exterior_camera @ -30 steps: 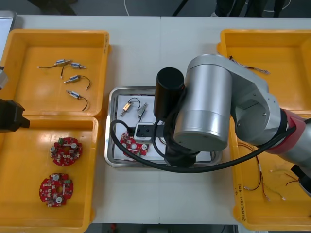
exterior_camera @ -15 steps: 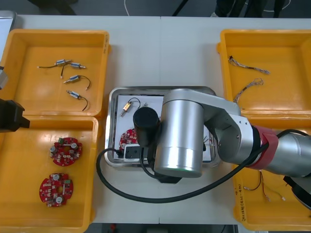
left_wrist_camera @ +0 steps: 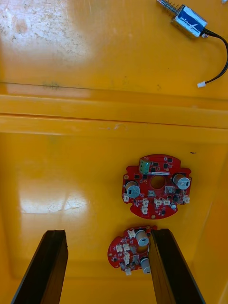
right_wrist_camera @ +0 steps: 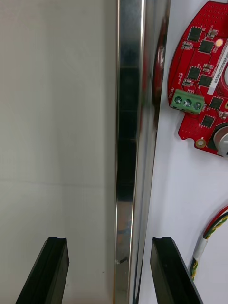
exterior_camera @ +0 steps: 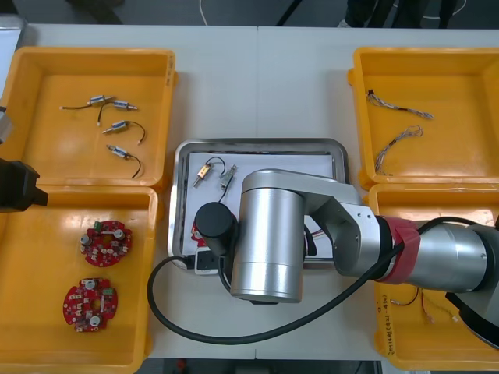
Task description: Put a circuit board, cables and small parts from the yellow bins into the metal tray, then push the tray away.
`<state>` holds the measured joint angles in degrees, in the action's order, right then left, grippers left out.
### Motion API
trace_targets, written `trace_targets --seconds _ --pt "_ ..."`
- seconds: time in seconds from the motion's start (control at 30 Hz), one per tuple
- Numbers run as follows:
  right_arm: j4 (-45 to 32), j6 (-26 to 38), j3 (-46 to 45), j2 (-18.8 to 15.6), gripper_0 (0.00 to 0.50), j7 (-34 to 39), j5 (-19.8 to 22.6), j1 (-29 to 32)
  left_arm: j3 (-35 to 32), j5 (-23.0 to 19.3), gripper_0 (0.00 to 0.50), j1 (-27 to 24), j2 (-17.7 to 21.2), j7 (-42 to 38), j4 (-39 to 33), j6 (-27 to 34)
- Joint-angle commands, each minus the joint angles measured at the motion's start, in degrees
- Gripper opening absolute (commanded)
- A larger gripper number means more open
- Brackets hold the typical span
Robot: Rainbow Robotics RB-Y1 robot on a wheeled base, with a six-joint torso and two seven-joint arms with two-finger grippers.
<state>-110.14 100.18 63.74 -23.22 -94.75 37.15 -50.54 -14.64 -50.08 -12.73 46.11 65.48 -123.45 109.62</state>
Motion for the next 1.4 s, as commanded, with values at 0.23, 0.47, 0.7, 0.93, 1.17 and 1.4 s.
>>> trace_targets --seconds 0.23,0.47,0.7,0.93,1.17,1.4 --pt "2.48 -2.00 1.83 2.47 0.500 -1.05 -2.26 -1.93 -1.70 -0.46 0.500 0.96 2.49 4.13 -1.62 0.38" --pt "3.01 -3.41 4.37 2.47 0.500 -0.35 -4.90 -1.84 -1.70 -0.46 0.500 0.96 2.49 4.13 -1.62 0.38" --pt "3.44 -4.11 4.90 2.47 0.500 -0.26 -5.60 -1.31 -1.70 -0.46 0.500 0.96 2.49 4.13 -1.62 0.38" --pt "3.44 -4.64 5.25 2.47 0.500 -0.26 -7.53 -0.35 -1.70 -0.46 0.500 0.96 2.49 4.13 -1.62 0.38" --pt "3.44 -4.99 5.25 2.47 0.500 -0.35 -8.06 -0.17 -1.70 -0.46 0.500 0.96 2.49 4.13 -1.62 0.38" --pt "3.44 -4.90 5.25 2.03 0.065 -0.35 -8.32 -0.08 -1.70 -0.46 0.500 0.96 2.49 4.13 -1.62 0.38"
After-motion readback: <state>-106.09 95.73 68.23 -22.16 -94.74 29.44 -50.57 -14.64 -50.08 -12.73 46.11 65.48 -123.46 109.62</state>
